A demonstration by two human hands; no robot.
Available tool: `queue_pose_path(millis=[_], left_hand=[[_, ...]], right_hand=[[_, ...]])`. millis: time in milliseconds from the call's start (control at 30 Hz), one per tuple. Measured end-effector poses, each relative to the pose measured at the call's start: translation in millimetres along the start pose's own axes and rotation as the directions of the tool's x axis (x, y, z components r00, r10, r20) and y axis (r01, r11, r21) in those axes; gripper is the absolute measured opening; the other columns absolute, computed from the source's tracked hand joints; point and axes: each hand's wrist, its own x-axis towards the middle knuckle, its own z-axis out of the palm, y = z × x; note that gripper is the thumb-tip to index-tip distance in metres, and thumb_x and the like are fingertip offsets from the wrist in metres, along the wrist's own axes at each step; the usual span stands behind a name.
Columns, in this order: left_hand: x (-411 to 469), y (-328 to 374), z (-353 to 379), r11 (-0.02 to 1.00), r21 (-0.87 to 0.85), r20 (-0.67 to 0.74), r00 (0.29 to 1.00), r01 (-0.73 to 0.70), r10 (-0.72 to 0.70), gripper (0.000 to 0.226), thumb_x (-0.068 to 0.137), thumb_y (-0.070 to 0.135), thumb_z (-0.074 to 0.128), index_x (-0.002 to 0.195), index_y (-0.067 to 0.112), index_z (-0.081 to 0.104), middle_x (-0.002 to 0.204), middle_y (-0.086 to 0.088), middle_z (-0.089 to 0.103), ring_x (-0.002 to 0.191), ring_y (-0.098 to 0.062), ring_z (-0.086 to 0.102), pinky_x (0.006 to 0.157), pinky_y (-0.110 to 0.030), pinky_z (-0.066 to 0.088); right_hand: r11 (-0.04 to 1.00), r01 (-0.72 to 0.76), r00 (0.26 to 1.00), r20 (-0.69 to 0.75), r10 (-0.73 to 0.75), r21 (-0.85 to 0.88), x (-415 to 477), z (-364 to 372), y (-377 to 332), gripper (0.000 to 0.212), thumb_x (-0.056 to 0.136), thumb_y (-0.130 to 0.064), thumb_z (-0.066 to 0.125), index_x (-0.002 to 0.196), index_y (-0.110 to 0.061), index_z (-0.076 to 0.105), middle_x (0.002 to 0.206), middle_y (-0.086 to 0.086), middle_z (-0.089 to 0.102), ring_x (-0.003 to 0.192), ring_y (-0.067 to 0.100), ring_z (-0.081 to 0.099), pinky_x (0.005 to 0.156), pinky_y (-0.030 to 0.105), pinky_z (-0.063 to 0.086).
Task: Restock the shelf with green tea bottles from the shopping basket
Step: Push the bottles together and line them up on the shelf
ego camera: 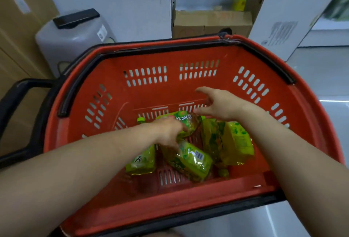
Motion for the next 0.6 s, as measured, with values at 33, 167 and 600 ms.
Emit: queue_pose_path(millis=[33, 167, 600], left_hand=[[7.5, 4.2, 9.7, 0.999, 0.045, 0.05, 0.998, -0.031, 0.029, 0.085, 0.068, 0.047, 0.079, 0.139, 0.022, 0.042, 0.137, -0.005, 0.053, 0.126, -0.029, 0.048, 0.101, -0.036, 0.043], [23.6, 14.1, 45.1, 0.981, 0.175, 0.109, 0.992, -0.089, 0.071, 0.093, 0.062, 0.042, 0.083, 0.14, 0.021, 0.036, 0.14, -0.001, 0.047, 0.125, -0.028, 0.045, 0.098, -0.043, 0.044], [-51.0, -21.2, -85.8, 0.996, -0.086, -0.305, 0.952, -0.017, -0.011, 0.074, 0.045, 0.054, 0.073, 0.114, 0.031, 0.058, 0.105, 0.009, 0.06, 0.096, -0.015, 0.058, 0.082, -0.037, 0.051]], right_hand=[[1.0, 0.005, 1.0, -0.028, -0.004, 0.017, -2.7, 0.4, -0.2, 0.073, 0.086, -0.04, 0.067, 0.148, -0.024, 0.032, 0.142, 0.01, 0.05, 0.125, 0.028, 0.051, 0.1, 0.032, 0.041], [0.999, 0.026, 0.998, -0.055, -0.024, 0.048, -11.2, 5.3, 1.1, 0.074, 0.086, -0.04, 0.068, 0.148, -0.024, 0.031, 0.143, 0.01, 0.049, 0.125, 0.028, 0.051, 0.099, 0.032, 0.041], [0.985, -0.023, 0.98, 0.2, -0.013, 0.173, -4.8, 37.9, 6.7, 0.125, 0.051, -0.053, 0.088, 0.149, -0.022, 0.017, 0.139, 0.0, 0.044, 0.128, 0.021, 0.044, 0.108, 0.038, 0.038]])
